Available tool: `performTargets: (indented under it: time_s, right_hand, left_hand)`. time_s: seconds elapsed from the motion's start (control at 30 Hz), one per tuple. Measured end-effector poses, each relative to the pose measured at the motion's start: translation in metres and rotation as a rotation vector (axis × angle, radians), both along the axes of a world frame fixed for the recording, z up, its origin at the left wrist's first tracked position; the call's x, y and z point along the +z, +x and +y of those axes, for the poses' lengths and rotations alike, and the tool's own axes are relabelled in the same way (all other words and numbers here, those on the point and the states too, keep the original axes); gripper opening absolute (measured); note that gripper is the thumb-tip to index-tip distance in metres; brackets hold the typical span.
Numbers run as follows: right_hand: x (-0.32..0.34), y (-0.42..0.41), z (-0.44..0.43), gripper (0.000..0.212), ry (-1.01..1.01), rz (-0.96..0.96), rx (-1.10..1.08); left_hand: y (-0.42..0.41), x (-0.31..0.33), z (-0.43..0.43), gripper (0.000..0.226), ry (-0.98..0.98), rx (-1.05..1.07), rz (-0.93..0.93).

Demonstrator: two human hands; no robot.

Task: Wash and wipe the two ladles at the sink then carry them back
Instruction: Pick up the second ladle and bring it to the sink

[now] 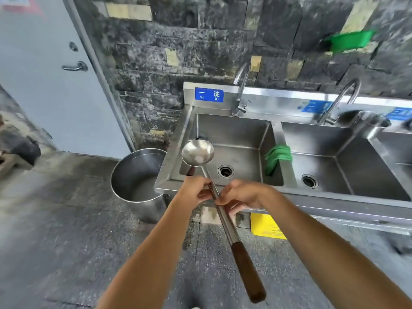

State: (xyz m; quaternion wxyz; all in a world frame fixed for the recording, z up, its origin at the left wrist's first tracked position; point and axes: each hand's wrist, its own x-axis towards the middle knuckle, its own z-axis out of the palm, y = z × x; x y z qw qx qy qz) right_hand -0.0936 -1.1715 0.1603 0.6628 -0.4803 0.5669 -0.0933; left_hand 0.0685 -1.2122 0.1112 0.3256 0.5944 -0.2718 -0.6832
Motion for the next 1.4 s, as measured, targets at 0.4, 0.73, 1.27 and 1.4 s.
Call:
performTargets:
  time_s: [0.4, 0.73, 1.27, 1.4]
  right_hand:
    - [-0.068, -0.065, -0.166, 0.006, 0.084, -0.082, -0.133]
    - [-0.121, -0.094, -0.324, 0.017, 0.117, -0.119, -0.121]
    - [-0.249, -0.028, -0.426, 0.018, 0.270, -0.064, -0.270]
    - [-0.267, -0.012, -0.440, 0.015, 0.307, -0.065, -0.357]
  left_hand:
    - [-0.081, -0.051, -0.174, 0.008, 0.119, -0.028, -0.043]
    - [-0.111, -0.093, -0.332, 0.014, 0.110, -0.078, -0.238]
    - [-0.059, -0.219, -0.456, 0.011, 0.188, -0.463, -0.593]
    - [-0.052, -0.239, -0.480, 0.010, 0.137, -0.602, -0.668]
